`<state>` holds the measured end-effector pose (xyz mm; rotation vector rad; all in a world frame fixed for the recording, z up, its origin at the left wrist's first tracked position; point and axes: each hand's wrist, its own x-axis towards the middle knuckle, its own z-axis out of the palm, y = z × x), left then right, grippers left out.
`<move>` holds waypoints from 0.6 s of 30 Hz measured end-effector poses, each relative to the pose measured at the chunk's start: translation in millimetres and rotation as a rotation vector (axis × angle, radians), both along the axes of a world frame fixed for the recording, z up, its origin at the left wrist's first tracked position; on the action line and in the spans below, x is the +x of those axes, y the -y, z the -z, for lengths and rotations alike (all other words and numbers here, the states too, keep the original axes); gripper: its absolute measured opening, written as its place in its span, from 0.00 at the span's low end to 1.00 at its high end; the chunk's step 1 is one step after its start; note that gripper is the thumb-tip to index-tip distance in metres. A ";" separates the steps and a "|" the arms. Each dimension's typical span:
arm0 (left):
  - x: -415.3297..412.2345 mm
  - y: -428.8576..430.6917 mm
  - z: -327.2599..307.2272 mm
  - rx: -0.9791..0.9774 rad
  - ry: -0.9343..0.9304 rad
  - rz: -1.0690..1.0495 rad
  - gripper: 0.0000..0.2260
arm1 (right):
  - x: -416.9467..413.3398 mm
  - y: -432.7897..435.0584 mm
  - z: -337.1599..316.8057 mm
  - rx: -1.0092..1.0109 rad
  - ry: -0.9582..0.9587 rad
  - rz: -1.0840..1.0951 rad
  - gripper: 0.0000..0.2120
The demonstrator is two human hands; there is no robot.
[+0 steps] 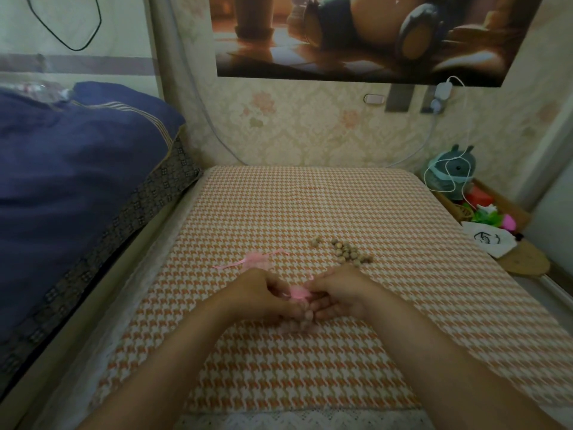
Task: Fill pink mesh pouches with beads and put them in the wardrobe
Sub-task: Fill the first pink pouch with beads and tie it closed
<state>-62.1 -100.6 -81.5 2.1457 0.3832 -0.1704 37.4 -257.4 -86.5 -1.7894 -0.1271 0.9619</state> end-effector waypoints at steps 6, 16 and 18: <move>1.3 1.5 3.6 0.056 0.077 0.077 0.17 | 1.5 2.2 -4.1 0.059 -0.119 0.019 0.08; 6.9 2.2 16.9 0.148 0.348 0.036 0.19 | 10.3 17.3 -2.7 -0.017 -0.153 0.065 0.08; 8.0 2.1 19.4 0.175 0.332 0.005 0.19 | 10.1 18.2 1.8 -0.115 -0.056 0.035 0.08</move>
